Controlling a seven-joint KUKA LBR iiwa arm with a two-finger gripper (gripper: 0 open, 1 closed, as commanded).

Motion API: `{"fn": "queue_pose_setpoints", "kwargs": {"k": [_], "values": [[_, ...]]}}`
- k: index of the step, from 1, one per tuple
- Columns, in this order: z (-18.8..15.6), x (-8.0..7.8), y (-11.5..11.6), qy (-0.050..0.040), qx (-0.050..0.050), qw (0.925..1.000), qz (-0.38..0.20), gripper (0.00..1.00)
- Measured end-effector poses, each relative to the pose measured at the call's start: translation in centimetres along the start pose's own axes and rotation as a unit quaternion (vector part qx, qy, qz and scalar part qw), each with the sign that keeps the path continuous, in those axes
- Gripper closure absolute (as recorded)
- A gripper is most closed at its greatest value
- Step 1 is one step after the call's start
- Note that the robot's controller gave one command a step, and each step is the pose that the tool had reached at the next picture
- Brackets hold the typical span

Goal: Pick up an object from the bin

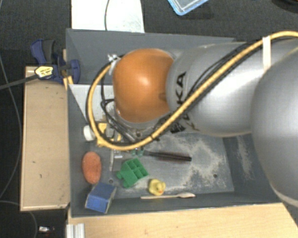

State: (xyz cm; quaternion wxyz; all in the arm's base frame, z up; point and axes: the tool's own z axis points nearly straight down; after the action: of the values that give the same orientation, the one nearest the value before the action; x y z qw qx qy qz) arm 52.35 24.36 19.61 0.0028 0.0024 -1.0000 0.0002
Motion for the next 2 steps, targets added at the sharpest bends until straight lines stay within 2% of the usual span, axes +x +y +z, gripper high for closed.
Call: {"fn": "queue_pose_setpoints", "kwargs": {"k": [1,2], "values": [[-0.4,-0.3,-0.2,-0.0040,-0.001,1.0000,0.003,0.00],[2.4,-4.1,-5.3,-0.0036,-0.001,0.9988,0.048,0.00]]}}
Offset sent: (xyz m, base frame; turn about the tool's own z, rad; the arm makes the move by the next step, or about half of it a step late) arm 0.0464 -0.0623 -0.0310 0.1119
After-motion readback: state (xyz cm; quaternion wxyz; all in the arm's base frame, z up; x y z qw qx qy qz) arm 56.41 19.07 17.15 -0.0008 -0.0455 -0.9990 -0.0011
